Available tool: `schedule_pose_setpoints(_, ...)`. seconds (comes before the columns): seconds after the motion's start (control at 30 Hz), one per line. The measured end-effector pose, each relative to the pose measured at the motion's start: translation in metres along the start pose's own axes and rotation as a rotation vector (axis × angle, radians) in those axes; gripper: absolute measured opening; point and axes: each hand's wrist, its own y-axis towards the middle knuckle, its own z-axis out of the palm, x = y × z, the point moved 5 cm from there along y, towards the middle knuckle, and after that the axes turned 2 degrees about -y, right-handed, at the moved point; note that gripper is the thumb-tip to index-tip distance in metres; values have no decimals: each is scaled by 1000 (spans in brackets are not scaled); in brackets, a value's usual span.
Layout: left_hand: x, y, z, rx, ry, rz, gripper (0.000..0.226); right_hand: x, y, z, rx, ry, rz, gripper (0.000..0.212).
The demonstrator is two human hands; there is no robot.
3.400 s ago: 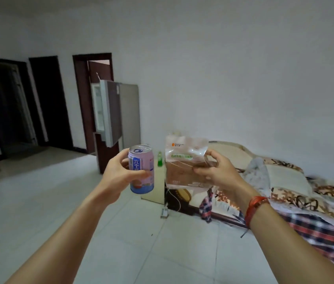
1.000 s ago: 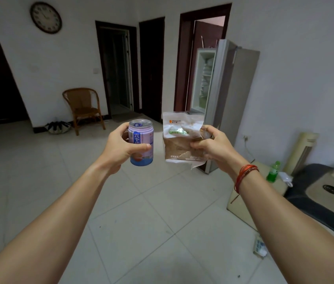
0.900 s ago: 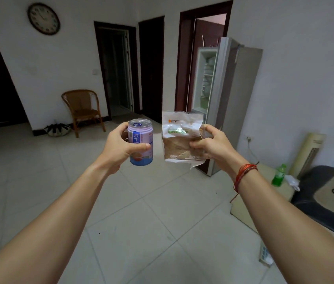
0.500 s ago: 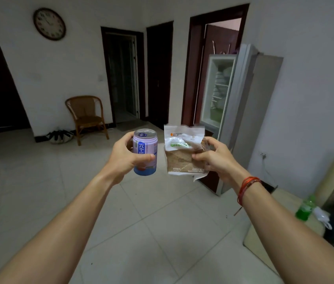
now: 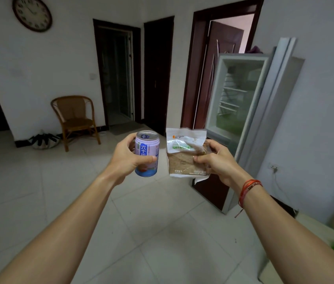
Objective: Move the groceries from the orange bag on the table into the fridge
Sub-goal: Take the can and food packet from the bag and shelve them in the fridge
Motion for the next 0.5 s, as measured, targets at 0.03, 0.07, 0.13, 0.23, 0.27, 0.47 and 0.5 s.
schedule_pose_setpoints(0.03,6,21,-3,8,-9,-3,67,1,22,4,-7,-1,1,47)
schedule_pose_setpoints(0.07,12,42,-6,16,-17,-6,66,1,45,8,-11,-1,0,47)
schedule_pose_setpoints(0.13,25,82,-11,32,-31,-17,64,1,88,16,-27,5,-8,49)
schedule_pose_setpoints(0.23,44,141,-15,55,-32,-32,64,-6,144,22,-56,11,9,52)
schedule_pose_setpoints(0.27,50,159,-14,64,-29,-38,64,-10,160,23,-60,7,20,52)
schedule_pose_setpoints(0.47,89,258,5,117,-46,-55,67,-29,245,12,-110,0,58,49)
schedule_pose_setpoints(0.5,96,273,9,125,-50,-60,68,-34,260,9,-121,4,57,49)
